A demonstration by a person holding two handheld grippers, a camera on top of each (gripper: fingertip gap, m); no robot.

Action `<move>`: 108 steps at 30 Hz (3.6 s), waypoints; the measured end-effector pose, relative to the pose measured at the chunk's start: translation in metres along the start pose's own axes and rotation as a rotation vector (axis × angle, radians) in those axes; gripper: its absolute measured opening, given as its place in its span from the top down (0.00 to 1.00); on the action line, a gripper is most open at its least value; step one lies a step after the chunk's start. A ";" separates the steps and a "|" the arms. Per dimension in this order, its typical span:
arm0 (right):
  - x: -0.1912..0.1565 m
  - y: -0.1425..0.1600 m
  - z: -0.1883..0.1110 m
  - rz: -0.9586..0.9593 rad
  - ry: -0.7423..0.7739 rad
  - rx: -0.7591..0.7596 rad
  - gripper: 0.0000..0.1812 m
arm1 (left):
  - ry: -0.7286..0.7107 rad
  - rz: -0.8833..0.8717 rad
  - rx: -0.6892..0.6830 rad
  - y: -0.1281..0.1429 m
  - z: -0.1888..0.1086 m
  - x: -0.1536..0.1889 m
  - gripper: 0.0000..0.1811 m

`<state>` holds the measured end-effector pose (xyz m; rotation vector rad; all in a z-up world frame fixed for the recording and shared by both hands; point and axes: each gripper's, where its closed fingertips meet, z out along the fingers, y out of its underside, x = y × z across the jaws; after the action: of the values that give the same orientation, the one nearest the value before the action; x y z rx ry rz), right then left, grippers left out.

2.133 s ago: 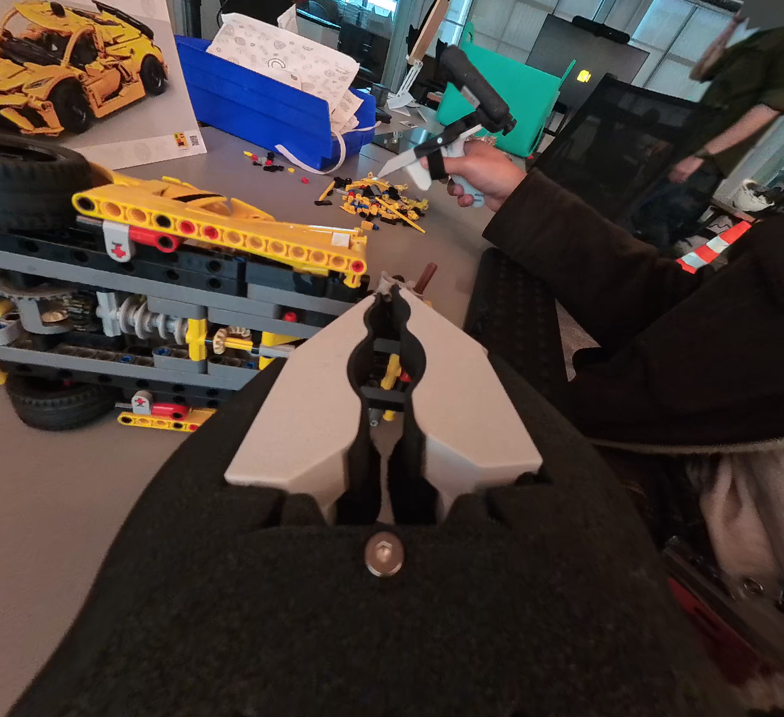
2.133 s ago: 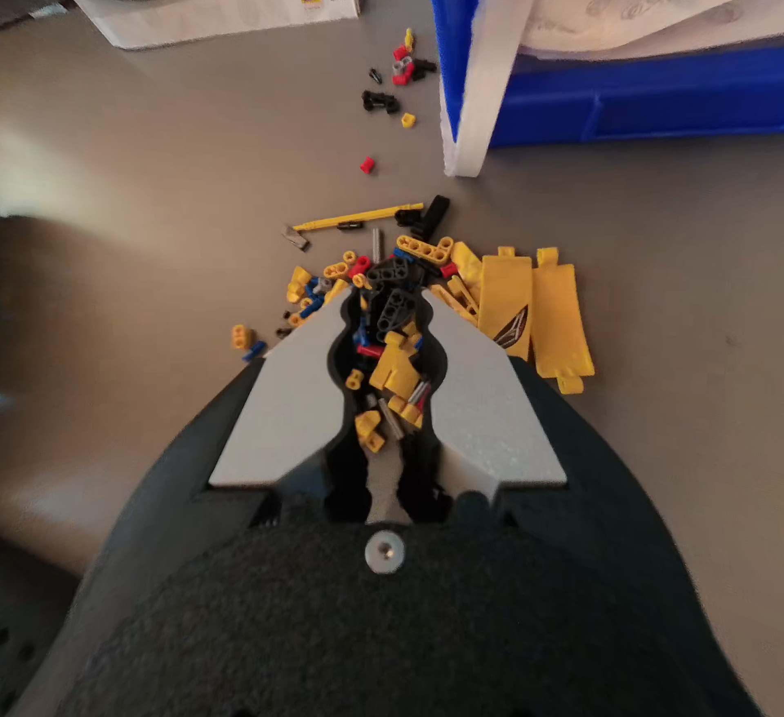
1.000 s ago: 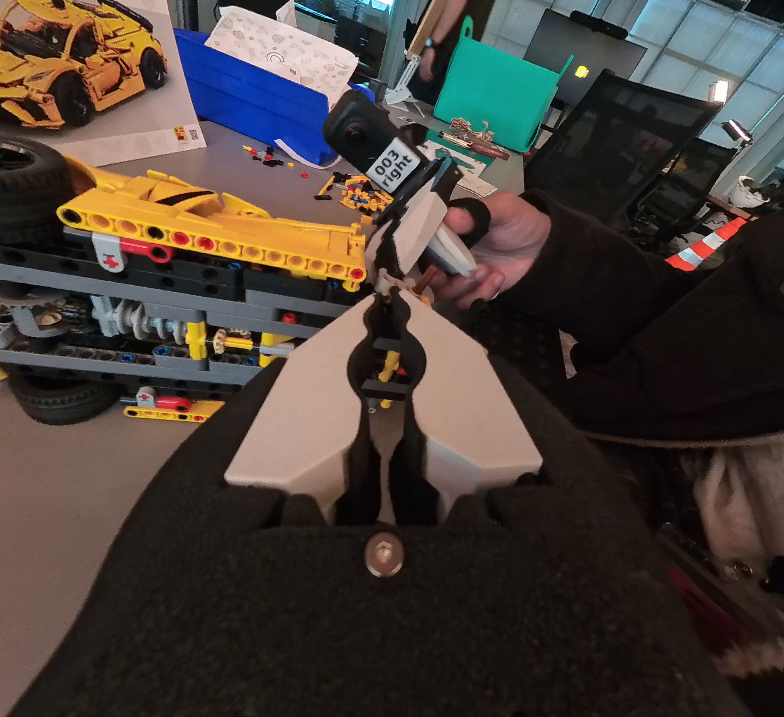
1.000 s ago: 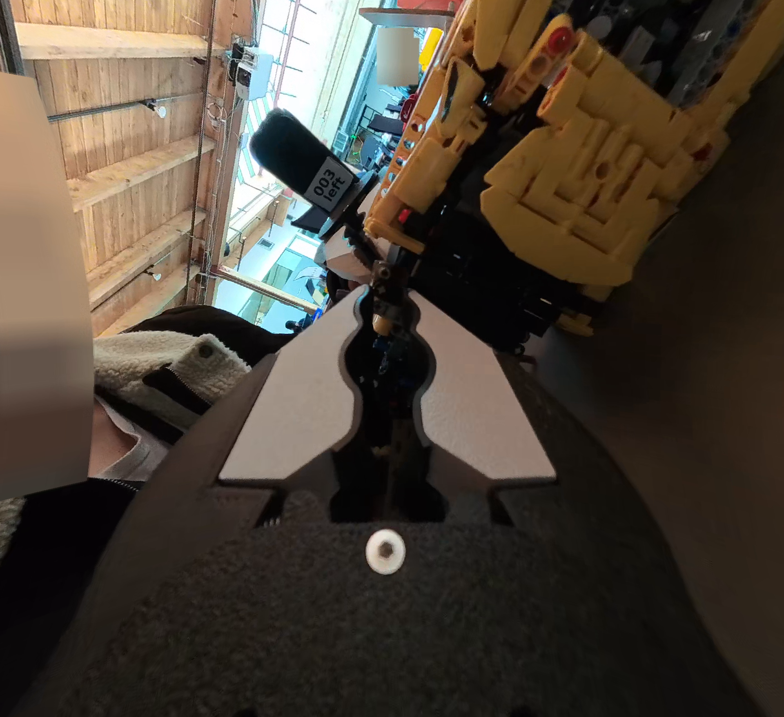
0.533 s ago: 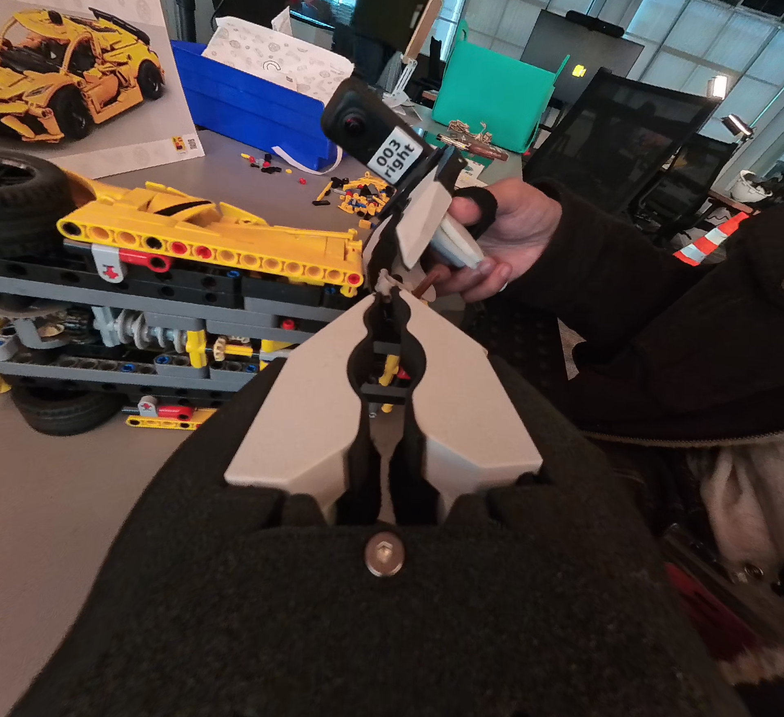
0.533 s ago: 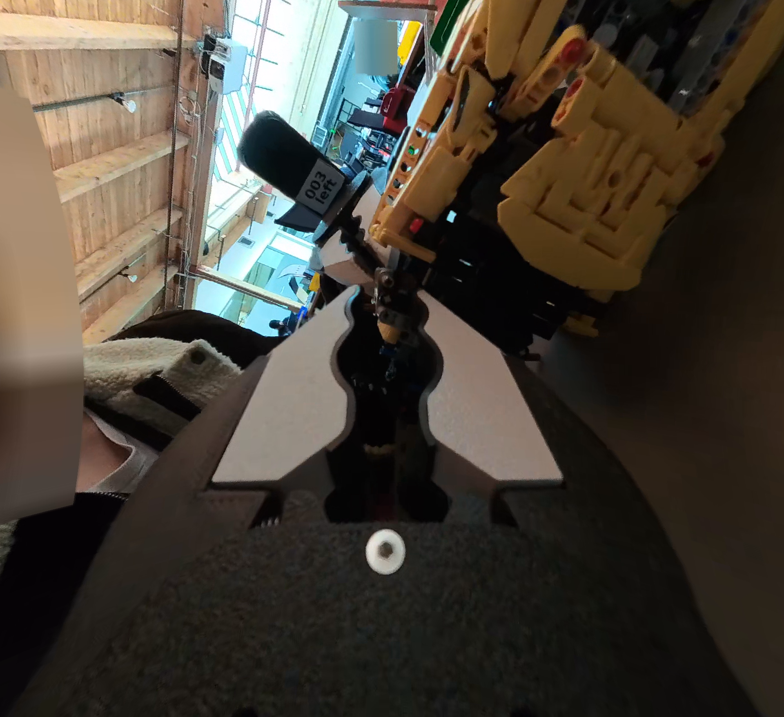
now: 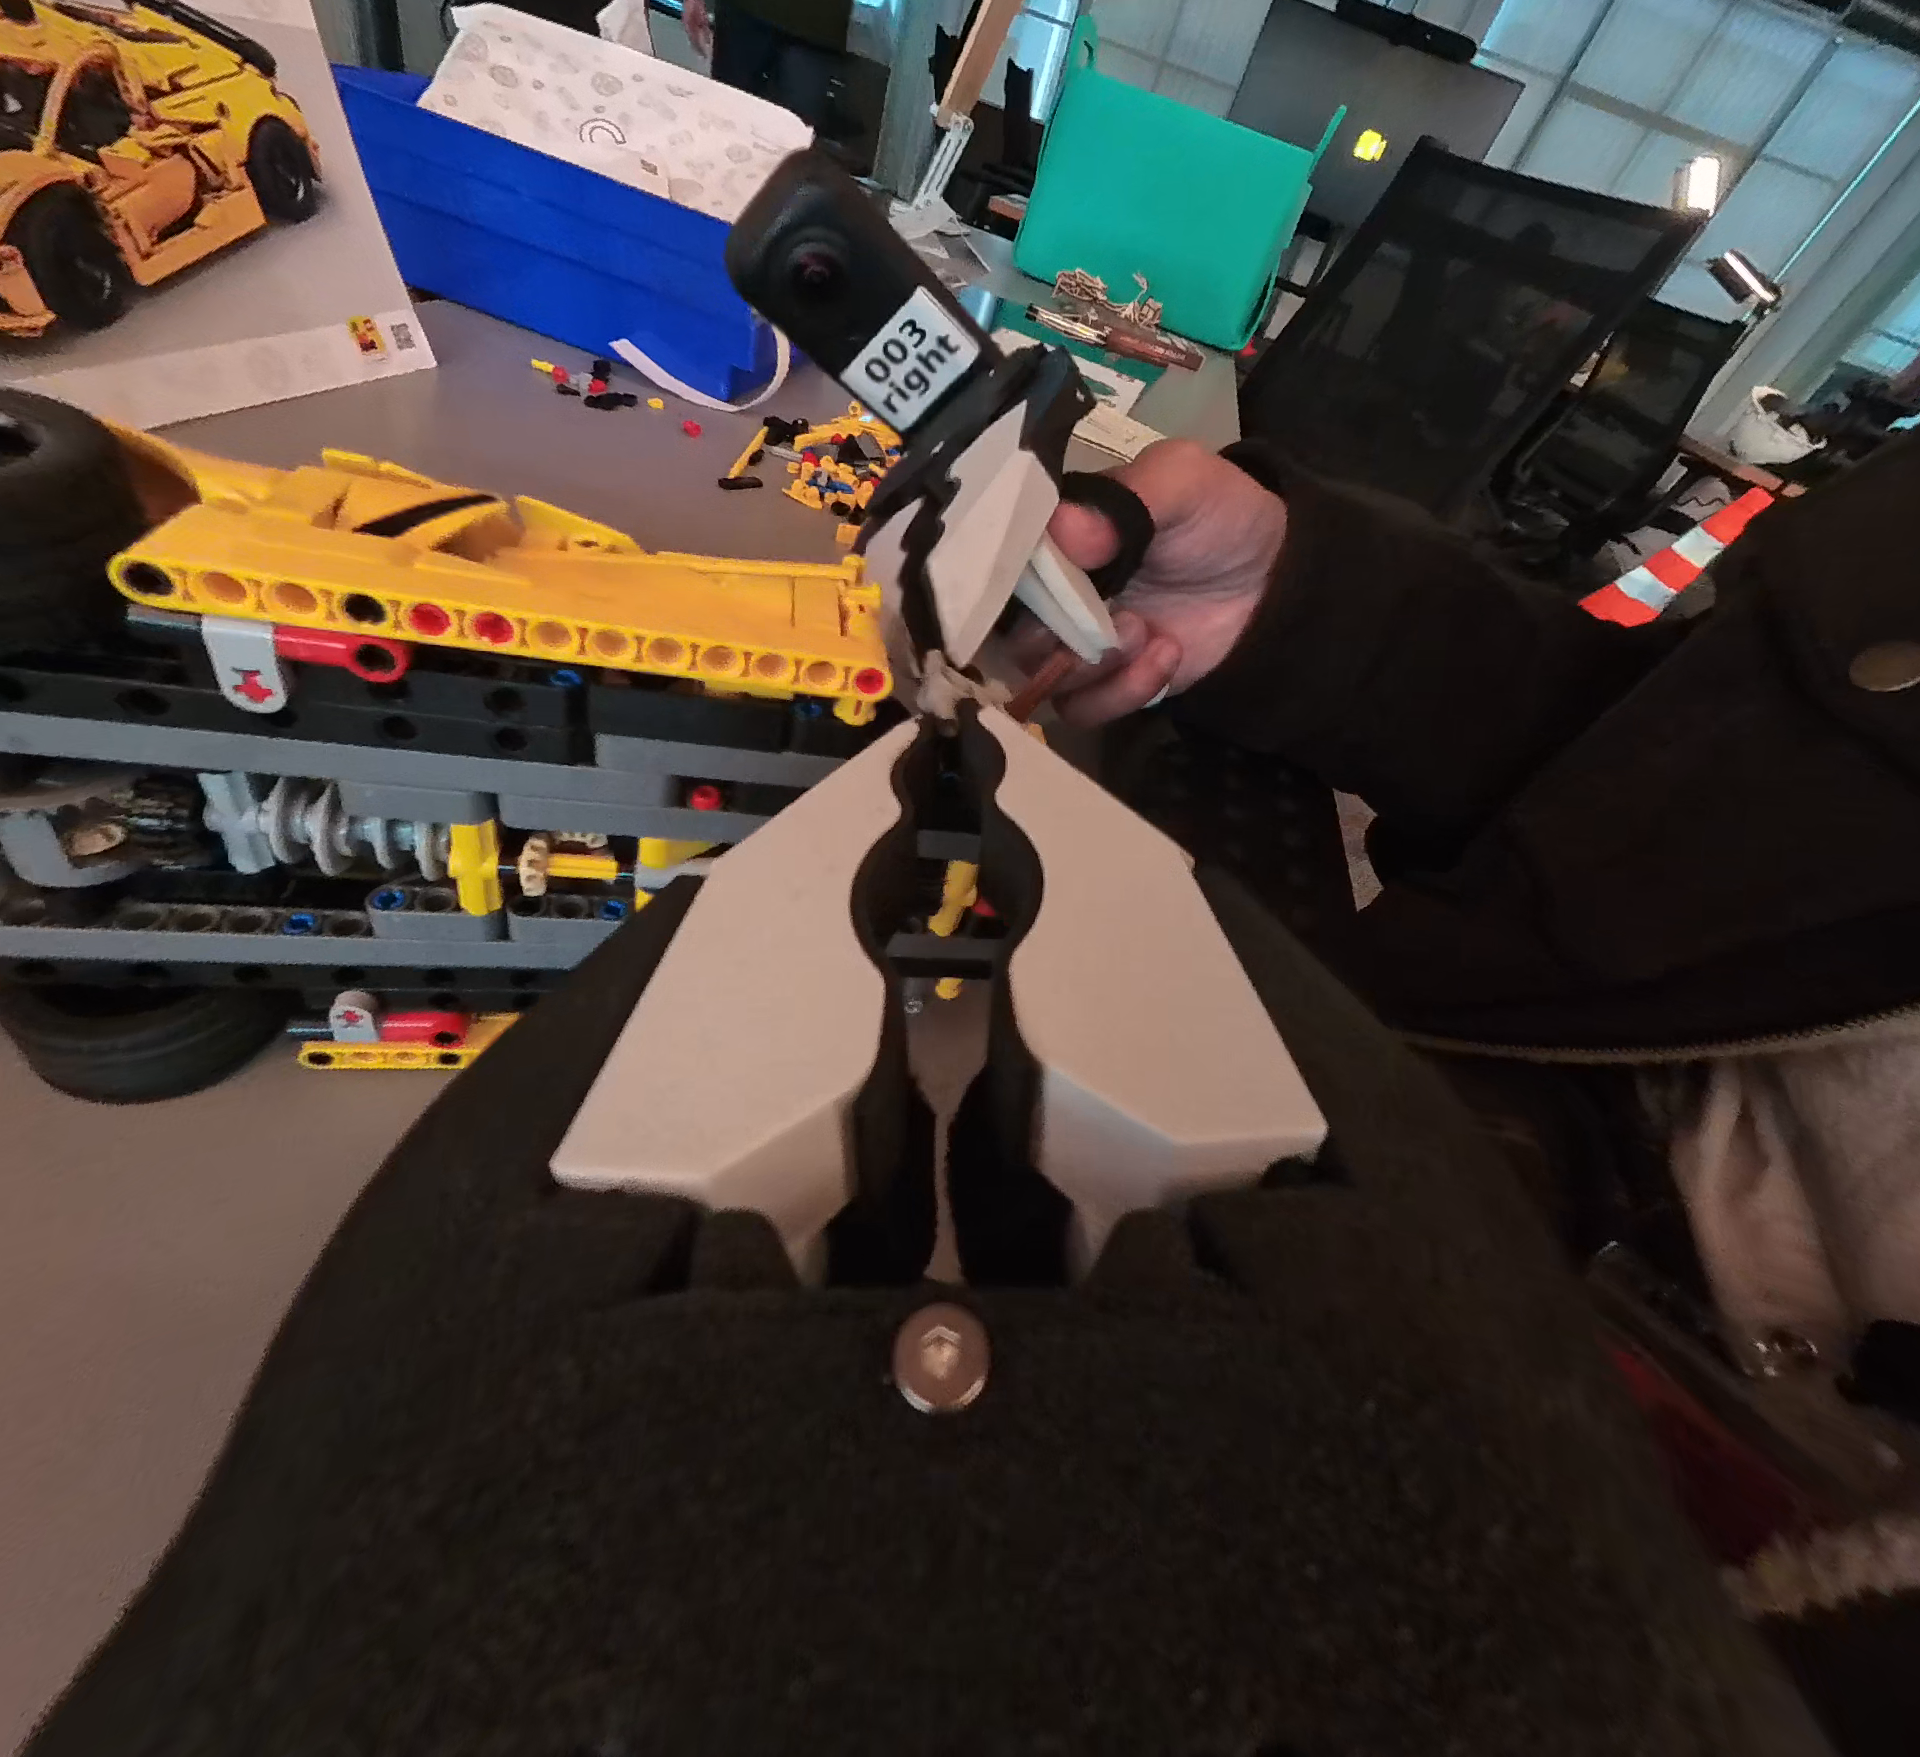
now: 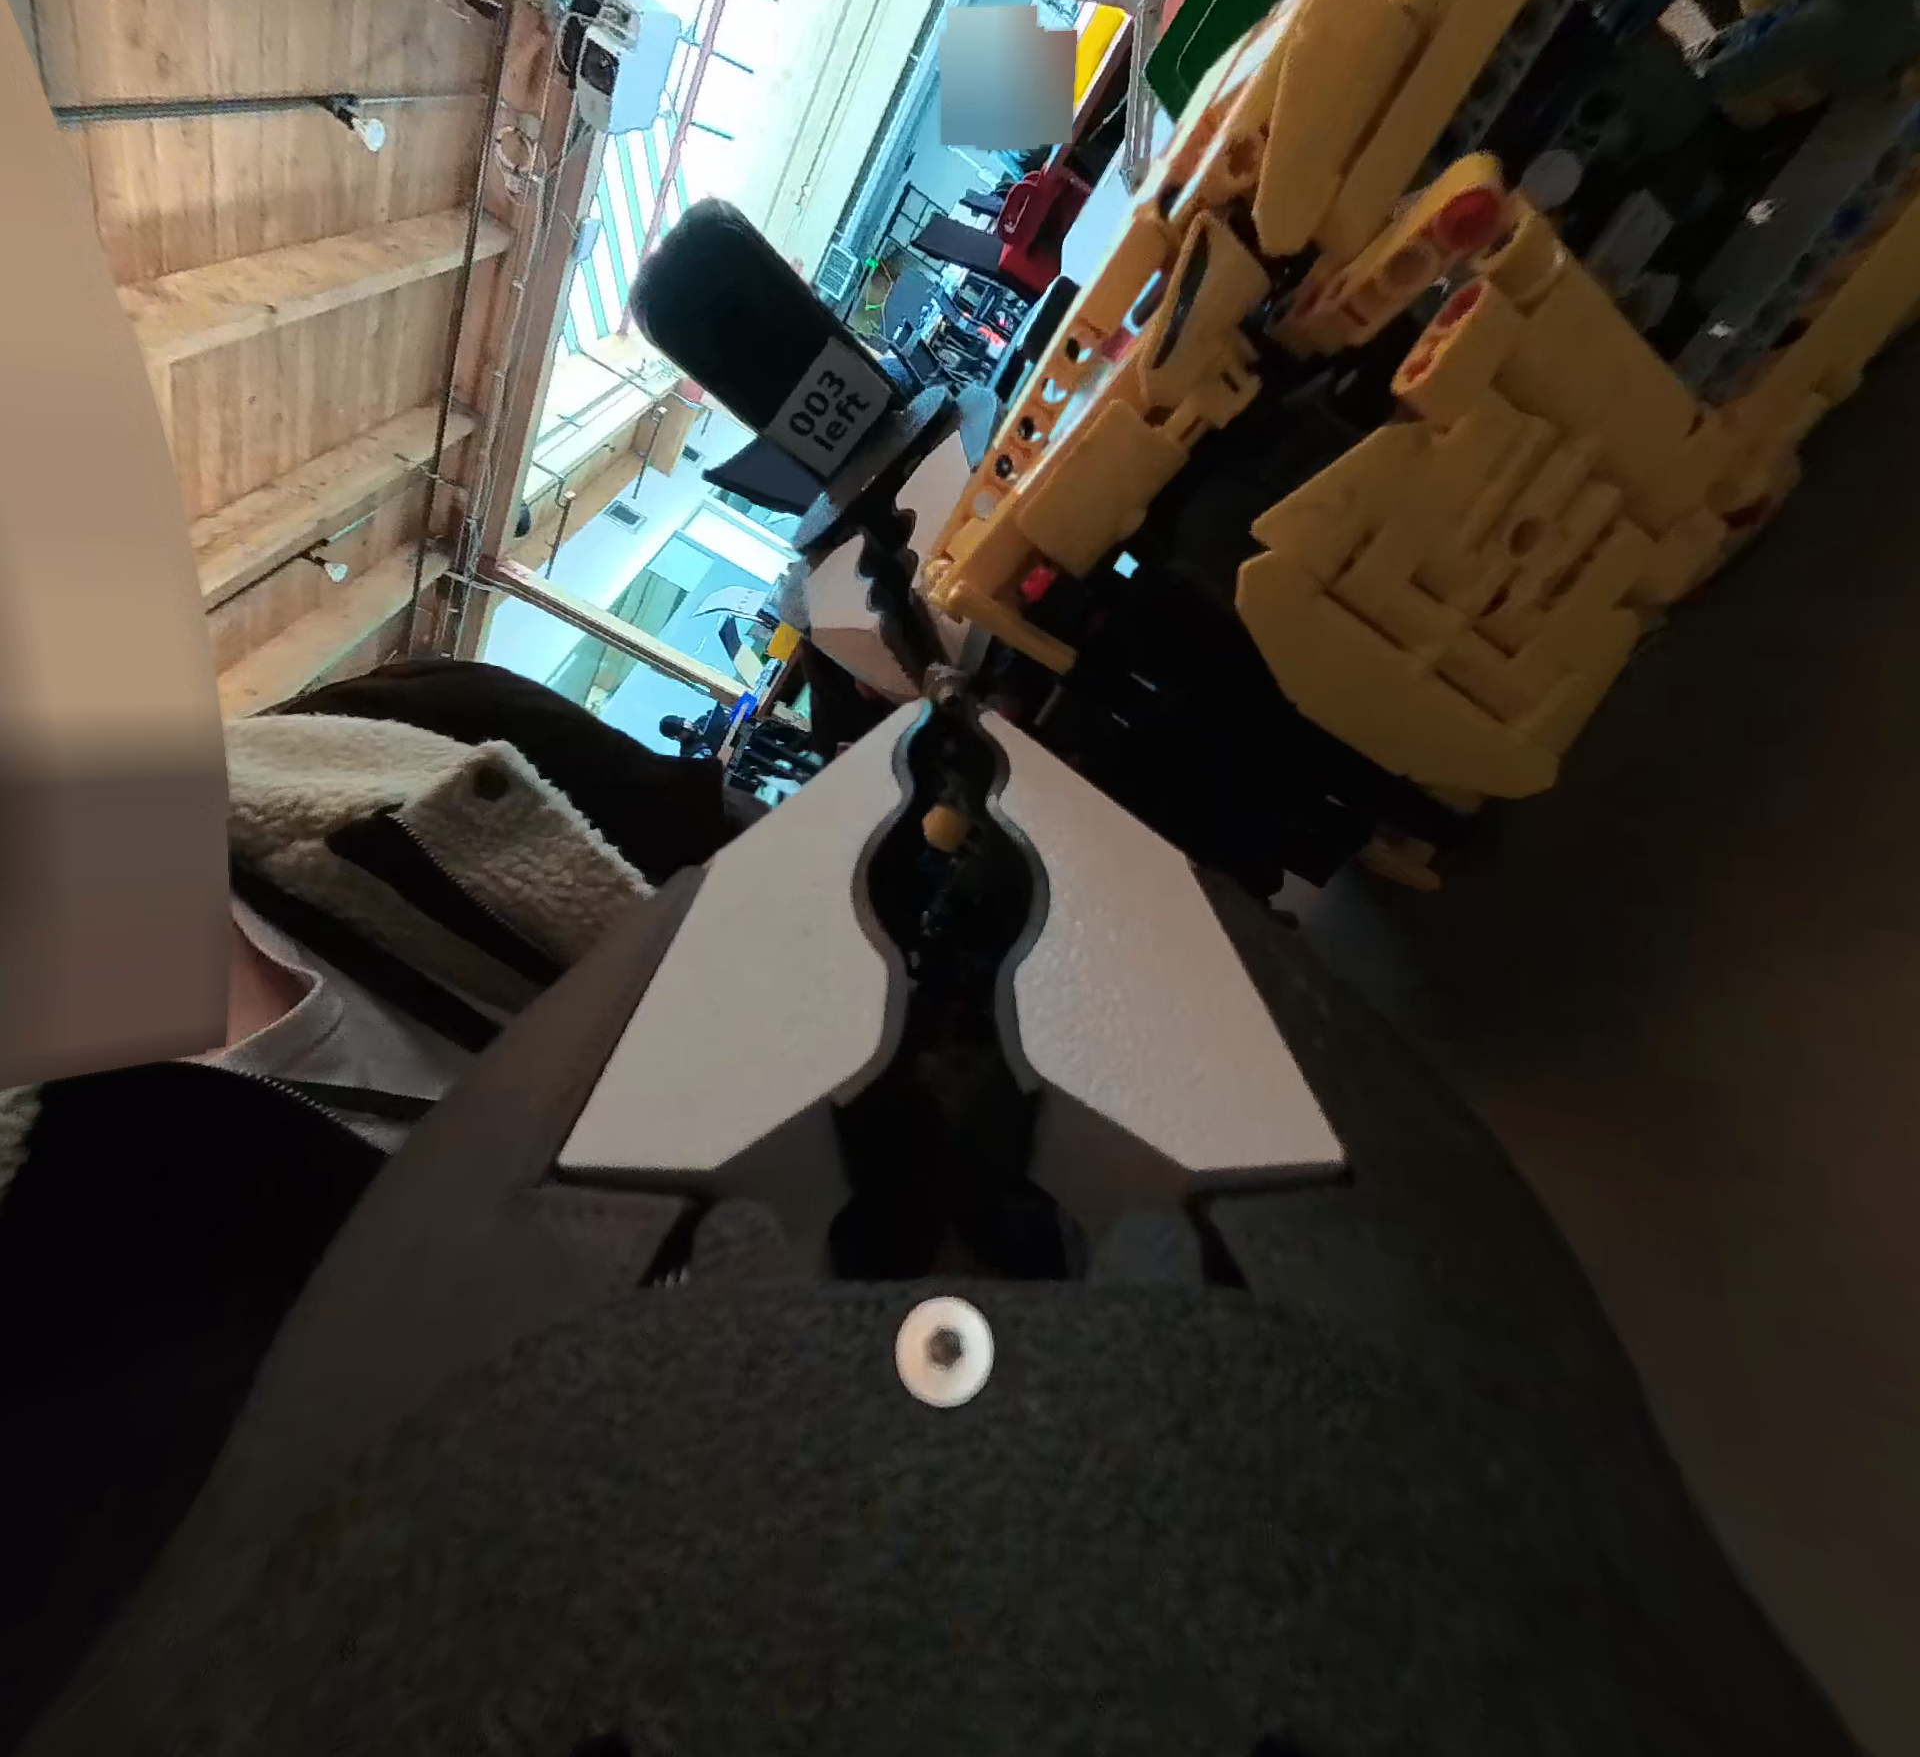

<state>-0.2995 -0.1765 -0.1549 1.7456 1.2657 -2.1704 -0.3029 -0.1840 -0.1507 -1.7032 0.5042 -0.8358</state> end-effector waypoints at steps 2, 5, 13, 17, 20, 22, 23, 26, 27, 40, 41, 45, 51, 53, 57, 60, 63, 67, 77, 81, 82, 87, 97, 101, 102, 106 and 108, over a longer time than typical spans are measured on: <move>0.000 0.000 0.000 -0.017 0.022 -0.007 0.99 | 0.004 -0.004 0.001 0.000 0.000 0.000 0.99; -0.003 0.004 0.001 0.007 0.037 -0.033 0.96 | 0.009 0.014 -0.001 -0.001 -0.001 0.002 0.99; -0.002 0.008 -0.002 -0.018 0.067 -0.058 0.88 | 0.001 0.022 0.004 -0.001 -0.001 0.002 0.98; -0.006 0.009 -0.006 -0.057 0.088 -0.067 0.87 | 0.000 0.017 0.010 -0.003 -0.002 0.001 0.98; -0.002 0.013 0.002 -0.018 0.092 -0.081 0.85 | -0.005 0.024 0.016 -0.003 -0.002 0.001 0.98; -0.002 0.010 0.004 0.031 0.071 -0.057 0.85 | -0.007 0.013 0.028 -0.005 -0.004 -0.001 0.98; -0.002 0.009 0.004 0.054 0.057 -0.047 0.85 | -0.011 0.017 0.028 -0.005 -0.004 -0.001 0.98; -0.009 0.001 0.001 0.143 -0.045 0.024 0.88 | -0.012 0.029 0.026 -0.004 -0.003 0.000 0.98; -0.011 -0.003 -0.002 0.168 -0.076 0.044 0.90 | -0.009 0.030 0.024 -0.004 -0.003 0.000 0.98; 0.000 0.006 0.004 0.127 0.016 -0.002 0.92 | -0.004 0.029 0.025 -0.003 -0.004 0.000 0.98; 0.000 0.005 0.005 0.131 0.016 0.002 0.91 | -0.004 0.029 0.026 -0.003 -0.004 0.000 0.98; 0.002 0.007 0.005 0.145 0.014 0.004 0.93 | -0.008 0.031 0.023 -0.003 -0.004 0.000 0.98; -0.007 -0.004 0.002 0.035 0.018 0.037 1.00 | -0.040 0.058 0.014 -0.002 -0.010 -0.005 0.98; -0.005 -0.020 -0.022 0.046 0.027 0.129 1.00 | -0.045 0.033 0.041 -0.006 -0.019 -0.009 0.98; -0.001 -0.022 -0.045 -0.006 0.120 0.126 1.00 | -0.059 0.053 0.030 -0.004 -0.016 -0.010 0.99; -0.005 -0.014 -0.020 -0.346 0.252 -0.002 0.99 | -0.034 0.050 0.025 -0.004 -0.013 -0.005 0.98; -0.012 -0.018 -0.001 -0.631 0.330 0.045 0.82 | -0.030 0.003 0.054 -0.008 -0.016 -0.008 0.98; -0.020 0.000 0.014 -0.475 0.153 0.078 0.76 | -0.019 0.001 0.063 -0.009 -0.017 -0.006 0.98; -0.026 0.011 0.019 -0.017 -0.077 0.038 0.59 | -0.016 0.010 0.044 -0.006 -0.016 -0.005 0.98; -0.026 0.003 0.013 0.075 -0.144 0.090 0.65 | -0.013 0.013 0.039 -0.005 -0.016 -0.005 0.98; -0.027 0.002 0.012 0.092 -0.160 0.097 0.65 | -0.009 0.012 0.038 -0.005 -0.016 -0.004 0.98; -0.025 0.005 0.016 0.083 -0.116 0.075 0.67 | -0.003 0.014 0.038 -0.004 -0.017 -0.003 0.98; 0.002 0.005 0.019 0.088 0.020 0.106 0.96 | -0.020 0.046 0.035 -0.003 -0.016 -0.004 0.98; -0.008 -0.003 0.008 0.025 0.009 0.130 1.00 | -0.018 0.040 0.033 -0.005 -0.024 -0.005 0.98; -0.007 -0.009 -0.002 0.029 0.006 0.162 1.00 | -0.017 0.022 0.049 -0.007 -0.028 -0.007 0.98; 0.012 -0.021 -0.031 -0.024 0.133 0.230 1.00 | -0.021 0.031 0.028 -0.003 -0.026 -0.008 0.98; 0.020 -0.017 -0.024 -0.206 0.264 0.164 1.00 | -0.008 0.013 0.033 -0.003 -0.026 -0.007 0.98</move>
<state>-0.2967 -0.1423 -0.1628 2.1125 1.4171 -2.2677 -0.3275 -0.1949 -0.1465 -1.6708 0.4931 -0.8234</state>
